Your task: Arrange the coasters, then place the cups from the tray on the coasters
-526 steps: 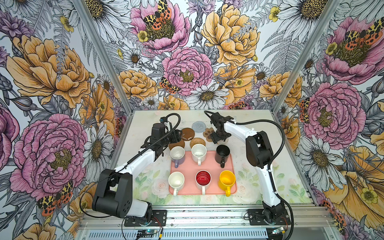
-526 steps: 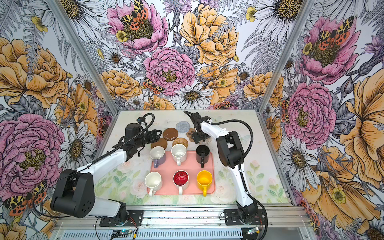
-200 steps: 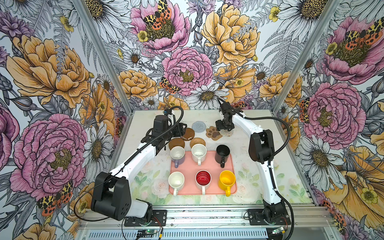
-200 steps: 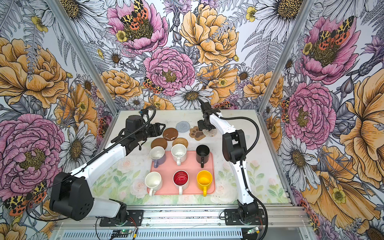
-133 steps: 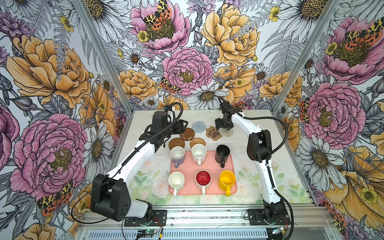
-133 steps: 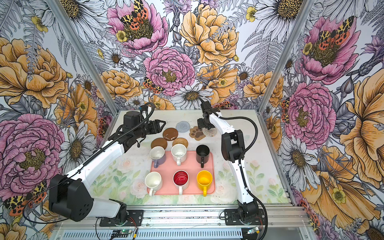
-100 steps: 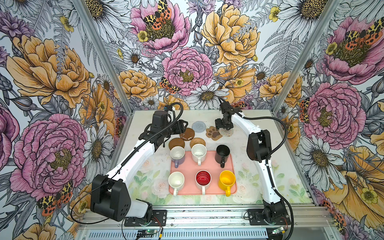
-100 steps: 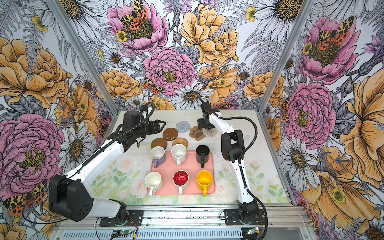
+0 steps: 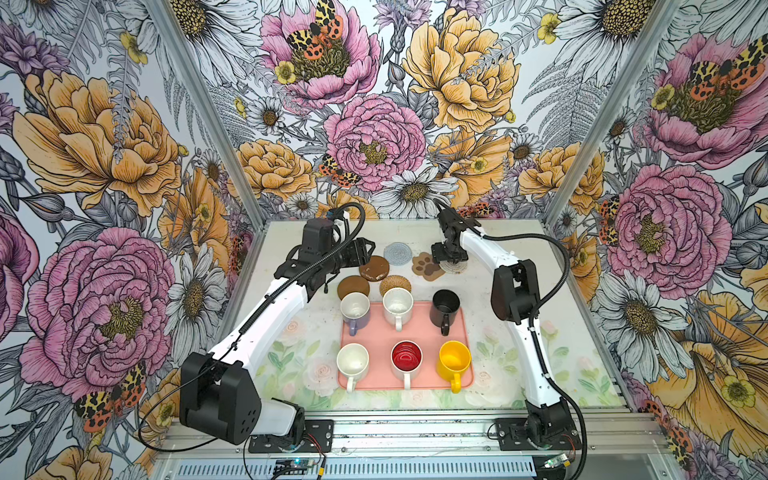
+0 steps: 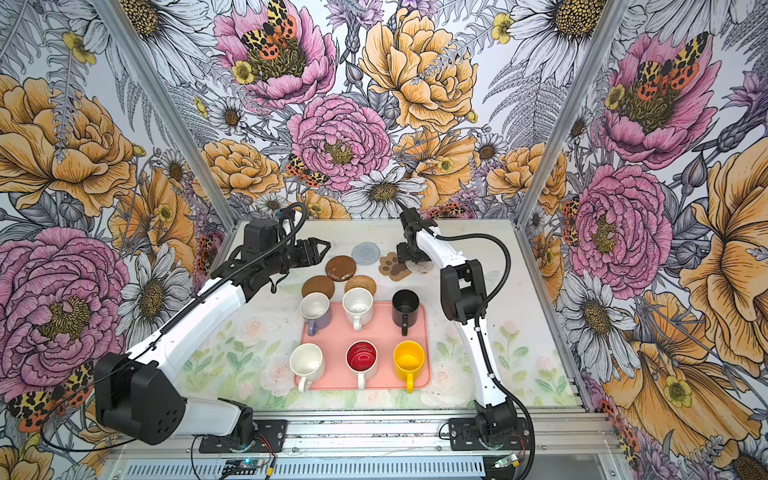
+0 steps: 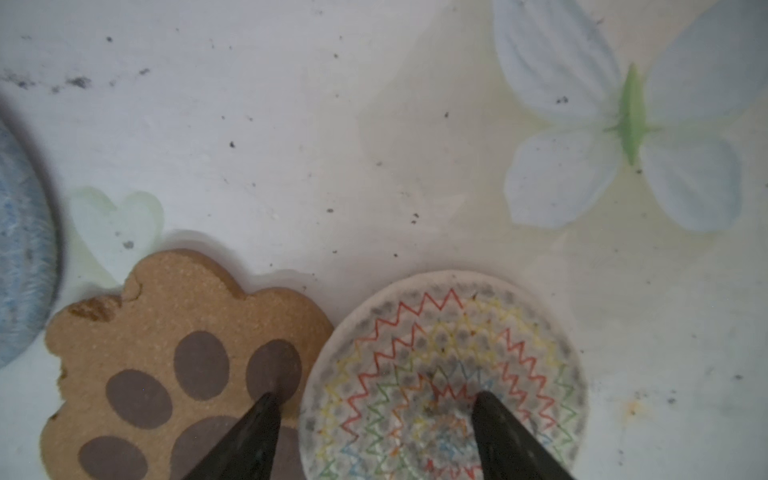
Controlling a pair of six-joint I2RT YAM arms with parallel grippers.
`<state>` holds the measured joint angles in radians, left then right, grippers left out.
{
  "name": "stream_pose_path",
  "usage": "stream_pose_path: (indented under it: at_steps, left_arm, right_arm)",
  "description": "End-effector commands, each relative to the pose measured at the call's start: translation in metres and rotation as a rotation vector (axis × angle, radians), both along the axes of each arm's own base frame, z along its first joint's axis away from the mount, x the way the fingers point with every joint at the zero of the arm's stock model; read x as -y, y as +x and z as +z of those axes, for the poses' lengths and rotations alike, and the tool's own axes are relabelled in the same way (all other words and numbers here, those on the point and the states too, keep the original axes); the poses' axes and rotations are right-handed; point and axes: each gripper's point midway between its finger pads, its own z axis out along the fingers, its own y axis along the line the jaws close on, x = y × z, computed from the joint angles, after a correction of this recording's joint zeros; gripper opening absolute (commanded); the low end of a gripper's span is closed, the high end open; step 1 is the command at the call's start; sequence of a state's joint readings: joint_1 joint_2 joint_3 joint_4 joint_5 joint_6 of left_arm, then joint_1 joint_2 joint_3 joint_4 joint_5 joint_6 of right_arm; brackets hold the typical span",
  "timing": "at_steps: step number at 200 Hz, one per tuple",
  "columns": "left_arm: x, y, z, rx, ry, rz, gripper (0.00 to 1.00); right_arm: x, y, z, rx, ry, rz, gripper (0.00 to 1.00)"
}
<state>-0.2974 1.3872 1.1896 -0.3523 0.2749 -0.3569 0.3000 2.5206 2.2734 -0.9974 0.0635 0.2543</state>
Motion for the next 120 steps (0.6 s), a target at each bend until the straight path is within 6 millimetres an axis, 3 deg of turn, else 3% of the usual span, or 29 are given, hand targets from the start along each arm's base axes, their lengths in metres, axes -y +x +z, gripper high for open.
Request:
stream_pose_path:
  at_steps: [1,120]
  left_arm:
    - [-0.003,-0.005,0.01,0.025,-0.005,-0.023,0.68]
    - [-0.003,-0.004,0.004,0.008,-0.007,-0.026,0.68]
  right_arm:
    - [0.015,-0.01,-0.012,-0.054,-0.034,-0.042,0.76]
    - [0.05,-0.028,0.001,-0.083,-0.032,-0.098,0.75]
